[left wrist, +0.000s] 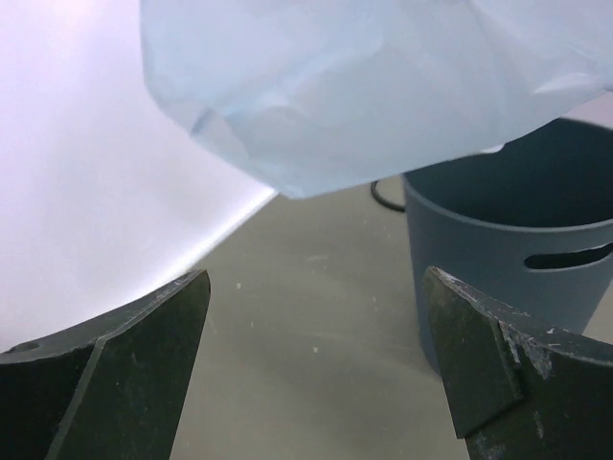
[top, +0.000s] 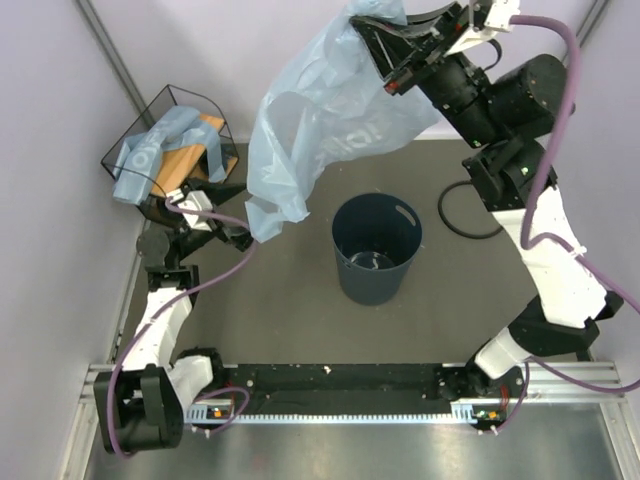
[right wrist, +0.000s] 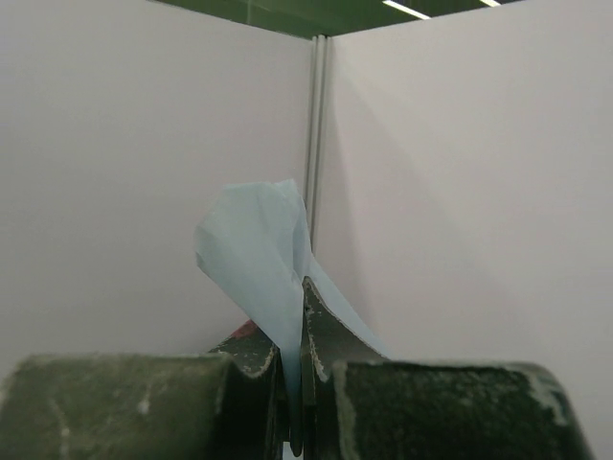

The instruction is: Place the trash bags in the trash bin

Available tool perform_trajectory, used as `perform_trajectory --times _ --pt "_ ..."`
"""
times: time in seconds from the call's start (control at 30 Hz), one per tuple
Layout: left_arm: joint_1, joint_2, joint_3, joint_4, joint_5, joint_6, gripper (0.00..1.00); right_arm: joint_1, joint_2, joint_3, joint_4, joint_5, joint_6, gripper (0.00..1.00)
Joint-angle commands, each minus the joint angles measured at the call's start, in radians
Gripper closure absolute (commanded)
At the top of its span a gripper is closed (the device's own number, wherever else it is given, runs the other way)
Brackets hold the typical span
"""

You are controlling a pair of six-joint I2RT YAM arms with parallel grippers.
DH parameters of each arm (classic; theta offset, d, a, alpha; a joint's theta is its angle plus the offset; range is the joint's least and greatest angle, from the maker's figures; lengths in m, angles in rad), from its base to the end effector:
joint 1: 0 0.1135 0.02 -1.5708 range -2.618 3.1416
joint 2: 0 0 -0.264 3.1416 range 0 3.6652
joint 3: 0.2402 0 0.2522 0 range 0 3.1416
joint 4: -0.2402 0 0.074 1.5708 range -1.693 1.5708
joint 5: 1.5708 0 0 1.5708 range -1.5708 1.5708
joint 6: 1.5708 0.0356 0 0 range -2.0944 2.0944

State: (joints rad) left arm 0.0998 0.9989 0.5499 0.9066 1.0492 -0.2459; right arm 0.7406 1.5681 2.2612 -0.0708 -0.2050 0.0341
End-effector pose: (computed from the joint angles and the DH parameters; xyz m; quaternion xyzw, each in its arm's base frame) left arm 0.2082 -0.0102 0.3237 0.3403 0.5236 -0.3175 0.7136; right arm 0.1854 0.1793 0.6436 -0.2426 0.3947 0.3775 0.8018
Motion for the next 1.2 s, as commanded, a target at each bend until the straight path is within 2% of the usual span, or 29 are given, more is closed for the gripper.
perform_trajectory --times 0.0,0.13,0.27,0.4,0.53,0.8,0.87,0.9,0.93,0.97,1.0,1.03,1.07,1.1,1.13,1.17 --pt "-0.07 -0.036 0.047 0.23 0.008 -0.029 0.02 -0.004 -0.088 0.006 0.049 -0.073 0.019 1.0" --pt "-0.066 -0.063 0.048 0.248 -0.09 -0.072 0.04 -0.003 -0.1 0.023 0.045 -0.036 -0.025 1.0" --pt "0.003 -0.135 -0.019 0.271 0.007 0.008 0.04 -0.004 -0.094 0.095 0.045 -0.036 -0.03 1.0" --pt "-0.003 -0.166 -0.097 0.336 0.048 0.028 0.01 -0.003 -0.126 0.041 0.087 -0.076 0.012 1.0" --pt "-0.096 -0.126 -0.085 0.428 0.051 0.022 0.01 -0.003 -0.128 0.034 0.101 -0.115 0.049 1.0" --pt "-0.32 -0.054 -0.005 0.416 -0.21 0.137 0.02 0.028 -0.111 0.023 0.072 -0.159 0.05 1.0" --pt "-0.348 -0.06 0.03 0.417 -0.192 0.091 0.11 0.034 -0.112 0.021 0.066 -0.149 0.05 1.0" --pt "-0.354 -0.086 0.038 0.407 -0.167 0.077 0.29 0.034 -0.117 0.018 0.033 -0.13 0.046 1.0" --pt "-0.362 -0.106 0.044 0.382 -0.16 0.066 0.41 0.033 -0.125 0.011 0.028 -0.114 0.038 1.0" --pt "-0.362 -0.133 0.065 0.28 -0.14 0.059 0.55 0.037 -0.135 -0.017 0.019 -0.094 0.015 1.0" --pt "-0.364 -0.158 0.082 0.215 -0.112 0.071 0.68 0.043 -0.157 -0.032 -0.003 -0.008 -0.029 1.0" --pt "-0.37 -0.214 0.1 0.146 -0.086 0.076 0.85 0.043 -0.172 -0.052 -0.033 0.051 -0.06 1.0" --pt "-0.371 -0.242 0.148 -0.011 -0.087 0.066 0.92 0.045 -0.189 -0.113 -0.044 0.111 -0.063 1.0" --pt "-0.371 -0.282 0.175 -0.084 -0.094 0.053 0.96 0.045 -0.207 -0.149 -0.052 0.187 -0.088 1.0" --pt "-0.376 -0.292 0.208 -0.159 -0.095 0.042 1.0 0.043 -0.254 -0.188 -0.063 0.202 -0.089 1.0" --pt "-0.376 -0.299 0.276 -0.219 -0.1 0.01 1.0 0.039 -0.276 -0.269 -0.066 0.226 -0.08 1.0"
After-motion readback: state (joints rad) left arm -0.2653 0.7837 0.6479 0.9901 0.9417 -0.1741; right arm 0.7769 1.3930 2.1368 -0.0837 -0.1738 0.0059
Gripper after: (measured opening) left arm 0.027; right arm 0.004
